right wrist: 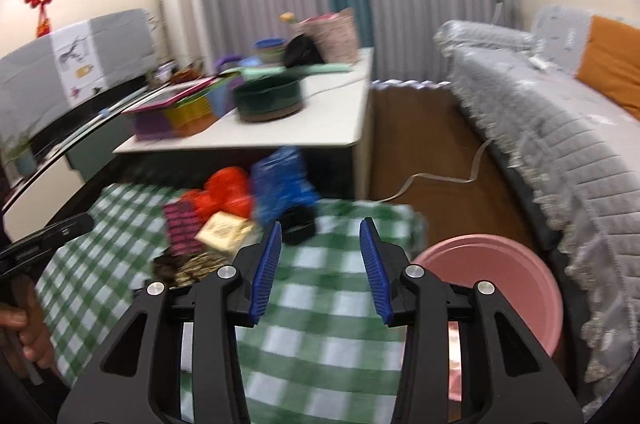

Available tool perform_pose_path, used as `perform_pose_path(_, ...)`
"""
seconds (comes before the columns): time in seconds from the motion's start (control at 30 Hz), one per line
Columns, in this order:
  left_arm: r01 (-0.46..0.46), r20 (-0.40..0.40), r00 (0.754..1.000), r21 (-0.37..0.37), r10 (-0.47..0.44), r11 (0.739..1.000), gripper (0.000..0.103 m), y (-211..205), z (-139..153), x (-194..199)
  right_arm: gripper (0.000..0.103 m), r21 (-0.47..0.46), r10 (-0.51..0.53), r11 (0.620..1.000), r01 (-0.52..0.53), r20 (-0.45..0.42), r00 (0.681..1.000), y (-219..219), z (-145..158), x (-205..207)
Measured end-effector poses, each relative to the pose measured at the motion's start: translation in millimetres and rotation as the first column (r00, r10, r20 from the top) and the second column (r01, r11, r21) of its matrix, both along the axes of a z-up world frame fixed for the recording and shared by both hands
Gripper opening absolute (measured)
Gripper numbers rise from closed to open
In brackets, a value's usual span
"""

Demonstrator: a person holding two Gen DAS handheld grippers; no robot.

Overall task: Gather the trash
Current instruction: 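Grasp the white bubble-wrap glove with the right tool while the left tool grasps the black plastic bag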

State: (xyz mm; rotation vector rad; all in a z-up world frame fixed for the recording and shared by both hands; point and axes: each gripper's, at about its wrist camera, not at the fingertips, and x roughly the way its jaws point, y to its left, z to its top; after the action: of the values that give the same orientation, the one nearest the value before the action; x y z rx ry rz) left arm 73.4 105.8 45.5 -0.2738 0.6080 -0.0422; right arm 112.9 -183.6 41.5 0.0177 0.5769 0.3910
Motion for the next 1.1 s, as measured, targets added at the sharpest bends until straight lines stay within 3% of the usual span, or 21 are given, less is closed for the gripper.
perform_pose_path(0.2, -0.019, -0.022, 1.000, 0.019, 0.020, 1.000, 0.034, 14.2, -9.9, -5.0, 0.041, -0.001, 0.125, 0.992, -0.125, -0.029, 0.992, 49.7, -16.7, -7.4)
perform_pose_path(0.37, -0.040, -0.059, 0.997, 0.022, 0.041, 0.999, 0.034, 27.3, -23.8, -7.6, 0.042, 0.036, 0.200, 0.980, -0.197, -0.108, 0.974, 75.0, -35.0, -8.3)
perform_pose_path(0.43, -0.048, -0.071, 0.996, 0.016, 0.049, 0.999, 0.033, 32.4, -27.9, -8.4, 0.042, 0.054, 0.239, 0.971, -0.234, -0.155, 0.958, 86.4, -45.5, -8.7)
perform_pose_path(0.57, -0.043, -0.117, 0.992, -0.014, 0.041, 0.999, 0.033, 36.8, -42.1, -7.4, 0.053, 0.051, 0.313, 0.949, -0.310, -0.235, 0.920, 106.1, -63.0, -10.6)
perform_pose_path(0.7, -0.012, -0.172, 0.985, -0.020, 0.009, 1.000, 0.033, 30.7, -60.6, -0.9, 0.054, 0.042, 0.352, 0.933, -0.359, -0.326, 0.877, 120.6, -84.2, -10.6)
perform_pose_path(0.83, 0.016, -0.211, 0.977, -0.018, -0.020, 1.000, 0.033, 22.7, -75.7, 6.3, 0.053, 0.002, 0.359, 0.923, -0.384, -0.366, 0.859, 127.8, -95.7, -12.4)
perform_pose_path(0.9, 0.030, -0.237, 0.971, -0.040, -0.038, 0.999, 0.035, 20.2, -83.3, 11.7, 0.051, -0.007, 0.353, 0.923, -0.384, -0.374, 0.857, 127.7, -98.8, -12.0)
perform_pose_path(1.1, 0.042, -0.299, 0.952, -0.059, -0.057, 0.997, 0.045, 14.1, -102.2, 19.4, 0.019, 0.015, 0.349, 0.929, -0.370, -0.373, 0.860, 118.5, -95.8, -6.4)
